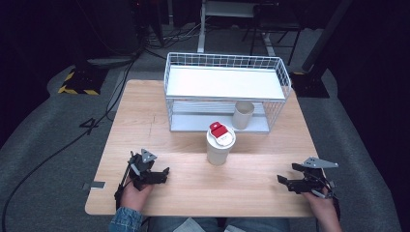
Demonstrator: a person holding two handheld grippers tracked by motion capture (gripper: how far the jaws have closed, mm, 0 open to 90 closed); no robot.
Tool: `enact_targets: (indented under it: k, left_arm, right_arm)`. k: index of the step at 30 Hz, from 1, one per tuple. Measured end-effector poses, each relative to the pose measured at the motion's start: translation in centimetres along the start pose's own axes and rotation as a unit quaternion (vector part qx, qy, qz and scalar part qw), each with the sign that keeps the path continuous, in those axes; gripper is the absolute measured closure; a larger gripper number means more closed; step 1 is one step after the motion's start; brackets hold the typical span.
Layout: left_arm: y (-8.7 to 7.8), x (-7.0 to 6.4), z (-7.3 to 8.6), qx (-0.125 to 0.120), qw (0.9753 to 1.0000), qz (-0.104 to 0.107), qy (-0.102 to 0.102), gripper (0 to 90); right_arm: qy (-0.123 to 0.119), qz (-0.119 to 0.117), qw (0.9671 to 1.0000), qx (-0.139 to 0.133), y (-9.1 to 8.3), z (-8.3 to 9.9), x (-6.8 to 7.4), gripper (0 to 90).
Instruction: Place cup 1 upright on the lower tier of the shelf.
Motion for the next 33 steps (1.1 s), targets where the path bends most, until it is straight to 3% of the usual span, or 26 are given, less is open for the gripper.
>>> enact_targets:
  k: [6,10,15,30,33]
  left_arm:
    - [0.0,0.1,0.0,0.0,1.0,0.004,0.004,7.8]
    - [0.0,0.1,0.0,0.001,0.9999,0.007,0.008,7.7]
    - [0.0,0.1,0.0,0.001,0.9999,0.007,0.008,7.7]
    - [0.0,0.2,0.0,0.001,0.9998,0.013,0.015,7.8]
    - [0.0,0.2,0.0,0.0,0.9998,0.018,0.009,6.9]
  right_arm:
    - [-0.017,0.01,0.9997,0.012,0.8,0.3,0.3,11.9]
    - [-0.013,0.017,0.9996,0.018,1.1,0.6,0.4,11.6]
    - [-0.038,0.047,0.998,0.02,1.5,0.7,1.0,10.2]
    - [-0.035,0.05,0.9978,0.027,1.9,0.4,0.8,4.2]
    - [-0.034,0.05,0.9978,0.027,1.9,0.4,0.8,4.2]
Point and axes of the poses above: each handheld gripper's, and its own axes: y roughly forward along the jaws, z roughly out of its underside, x roughly to its left, the point moved 1 cm from there along y, roughly forward along the jaws, and after that the axes turned 4 degrees about y, right-handed, at the moved point
